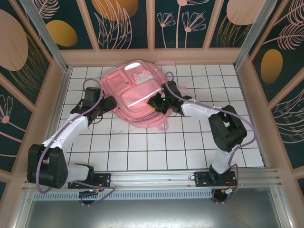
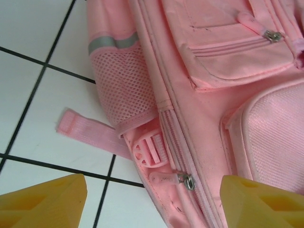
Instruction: Pack the student bag
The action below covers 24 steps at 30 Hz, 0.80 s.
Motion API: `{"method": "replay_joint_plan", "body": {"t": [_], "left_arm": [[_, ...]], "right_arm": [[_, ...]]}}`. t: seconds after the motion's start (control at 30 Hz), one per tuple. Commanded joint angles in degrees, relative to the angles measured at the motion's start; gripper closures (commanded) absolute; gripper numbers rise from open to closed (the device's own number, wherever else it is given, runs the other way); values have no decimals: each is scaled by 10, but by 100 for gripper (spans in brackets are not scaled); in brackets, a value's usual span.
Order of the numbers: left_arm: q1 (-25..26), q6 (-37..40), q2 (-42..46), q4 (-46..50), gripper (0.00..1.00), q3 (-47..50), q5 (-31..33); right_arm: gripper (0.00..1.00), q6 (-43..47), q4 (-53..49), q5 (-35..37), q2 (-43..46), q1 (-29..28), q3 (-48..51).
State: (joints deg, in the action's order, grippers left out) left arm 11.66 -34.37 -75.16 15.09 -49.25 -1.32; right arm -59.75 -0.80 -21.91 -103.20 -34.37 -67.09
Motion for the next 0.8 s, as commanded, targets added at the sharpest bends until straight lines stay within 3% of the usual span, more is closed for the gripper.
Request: {"method": "replay_joint_plan", "body": {"t": [0.0, 0.13, 0.27, 0.4, 0.57, 0.77], "left_arm": [[-2, 35, -5, -20, 27, 4, -47], [0, 68, -8, -38, 29, 7, -113], [31, 91, -26, -44, 30, -3, -121], [71, 92, -64, -46, 32, -17, -96], [98, 89, -104, -66, 40, -23, -94], [112, 119, -135, -80, 54, -42, -83]], "right_arm": [[85, 61, 4, 58, -17, 27, -52], [85, 121, -9, 47, -54, 74, -104], [65, 176, -43, 30, -59, 85, -134], [50, 185, -63, 74, 16, 82, -71], [48, 156, -48, 84, 102, 83, 44], [50, 147, -8, 27, 99, 80, 88]]}}
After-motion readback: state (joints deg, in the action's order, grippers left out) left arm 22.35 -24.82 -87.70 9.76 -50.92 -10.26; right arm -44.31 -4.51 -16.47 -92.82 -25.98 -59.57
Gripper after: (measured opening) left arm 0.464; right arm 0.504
